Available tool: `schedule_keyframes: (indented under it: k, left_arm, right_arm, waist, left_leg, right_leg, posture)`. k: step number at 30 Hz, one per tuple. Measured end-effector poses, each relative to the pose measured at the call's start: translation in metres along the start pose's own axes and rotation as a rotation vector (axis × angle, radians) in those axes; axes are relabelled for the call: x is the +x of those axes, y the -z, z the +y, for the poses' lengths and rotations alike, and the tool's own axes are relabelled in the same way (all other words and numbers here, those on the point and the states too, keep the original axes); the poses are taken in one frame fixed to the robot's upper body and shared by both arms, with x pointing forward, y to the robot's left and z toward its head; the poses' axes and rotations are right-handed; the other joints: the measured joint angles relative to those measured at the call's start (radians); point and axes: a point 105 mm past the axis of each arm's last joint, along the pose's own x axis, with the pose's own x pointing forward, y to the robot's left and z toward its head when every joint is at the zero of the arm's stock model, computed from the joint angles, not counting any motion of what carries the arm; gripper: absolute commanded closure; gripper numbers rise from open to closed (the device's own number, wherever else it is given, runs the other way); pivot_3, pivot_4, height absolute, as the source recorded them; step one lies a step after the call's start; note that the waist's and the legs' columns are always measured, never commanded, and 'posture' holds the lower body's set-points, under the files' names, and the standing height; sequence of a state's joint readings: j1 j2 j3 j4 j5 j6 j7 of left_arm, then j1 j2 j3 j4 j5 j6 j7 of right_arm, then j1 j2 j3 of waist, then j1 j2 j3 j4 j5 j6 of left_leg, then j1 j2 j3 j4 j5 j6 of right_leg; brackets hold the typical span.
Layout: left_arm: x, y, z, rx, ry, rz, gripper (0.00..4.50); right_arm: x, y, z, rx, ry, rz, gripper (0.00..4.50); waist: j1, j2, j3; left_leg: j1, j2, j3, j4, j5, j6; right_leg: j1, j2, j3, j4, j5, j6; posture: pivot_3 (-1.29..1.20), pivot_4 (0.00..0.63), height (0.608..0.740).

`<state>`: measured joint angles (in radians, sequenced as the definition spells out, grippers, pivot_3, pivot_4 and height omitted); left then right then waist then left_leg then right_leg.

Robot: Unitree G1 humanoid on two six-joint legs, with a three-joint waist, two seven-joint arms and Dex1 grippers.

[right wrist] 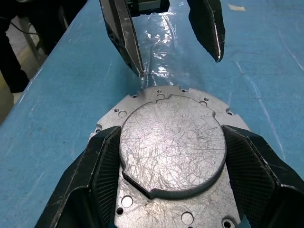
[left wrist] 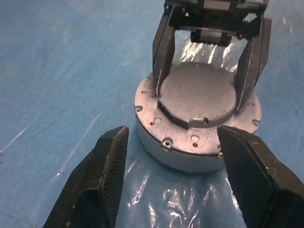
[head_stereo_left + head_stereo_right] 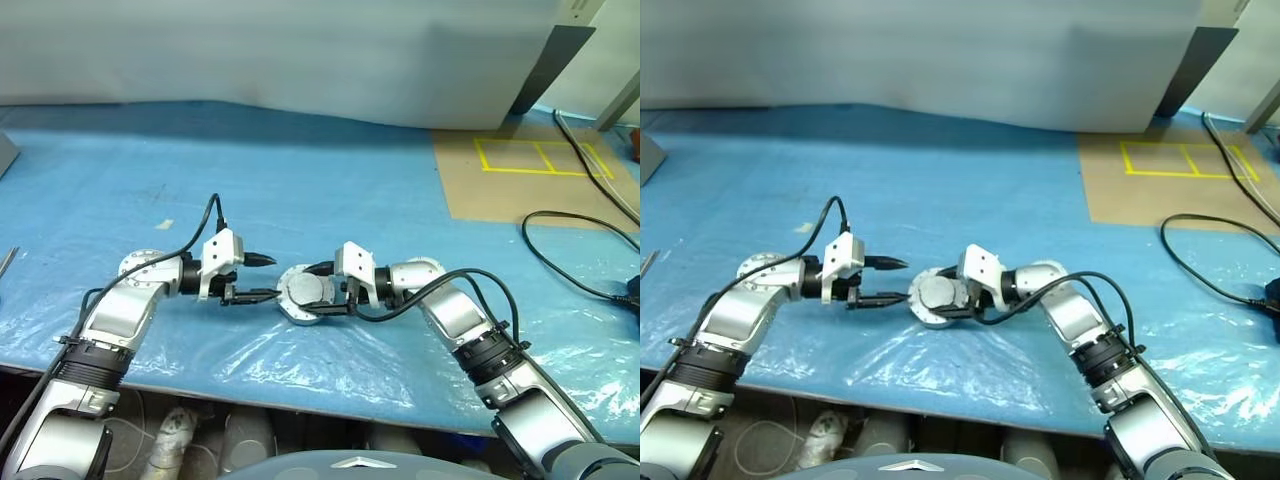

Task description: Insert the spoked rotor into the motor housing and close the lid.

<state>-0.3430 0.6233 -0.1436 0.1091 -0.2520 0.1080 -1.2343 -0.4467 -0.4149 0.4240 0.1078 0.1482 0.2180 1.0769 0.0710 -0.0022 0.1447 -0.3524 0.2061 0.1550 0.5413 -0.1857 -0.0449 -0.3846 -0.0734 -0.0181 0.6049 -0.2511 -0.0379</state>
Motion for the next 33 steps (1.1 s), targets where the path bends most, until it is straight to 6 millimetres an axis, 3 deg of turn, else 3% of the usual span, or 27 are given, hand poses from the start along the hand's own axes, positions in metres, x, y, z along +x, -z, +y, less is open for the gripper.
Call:
schedule_keyframes:
  k: [17, 23, 26, 33]
  left_arm:
    - [0.011, 0.003, -0.002, 0.028, 0.011, -0.007, 1.35]
    - [0.011, 0.005, -0.005, 0.041, 0.034, 0.001, 1.35]
    - [0.012, 0.006, -0.007, 0.051, 0.049, 0.01, 2.01]
    - [0.011, 0.008, -0.007, 0.051, 0.057, 0.008, 4.42]
  right_arm:
    - [0.006, -0.001, 0.001, -0.071, 0.006, 0.029, 1.53]
    - [0.008, -0.003, -0.002, 0.011, 0.011, 0.031, 1.53]
    - [0.006, -0.003, -0.003, 0.035, 0.012, 0.033, 1.53]
    - [0.006, -0.003, -0.003, 0.038, 0.012, 0.035, 1.53]
  waist:
    - [-0.003, 0.0, -0.001]
    - [-0.006, 0.0, -0.001]
    - [-0.005, 0.0, -0.001]
    - [-0.005, 0.0, -0.001]
  left_leg:
    - [0.003, 0.0, 0.0, -0.001, 0.002, -0.003]
    - [0.003, 0.0, 0.0, -0.002, 0.0, 0.001]
    - [0.003, 0.0, 0.0, -0.002, 0.0, 0.0]
    - [0.003, 0.0, 0.001, -0.002, 0.0, 0.0]
  right_leg:
    - [0.001, 0.0, 0.0, 0.0, -0.001, 0.0]
    - [0.001, 0.0, 0.001, 0.001, -0.001, 0.0]
    - [0.001, 0.0, 0.001, 0.001, -0.001, 0.0]
    - [0.0, 0.0, 0.001, 0.001, -0.001, 0.0]
  posture:
    - [0.0, 0.15, 0.74]
    - [0.0, 0.15, 0.74]
    - [0.0, 0.15, 0.74]
    - [0.0, 0.15, 0.74]
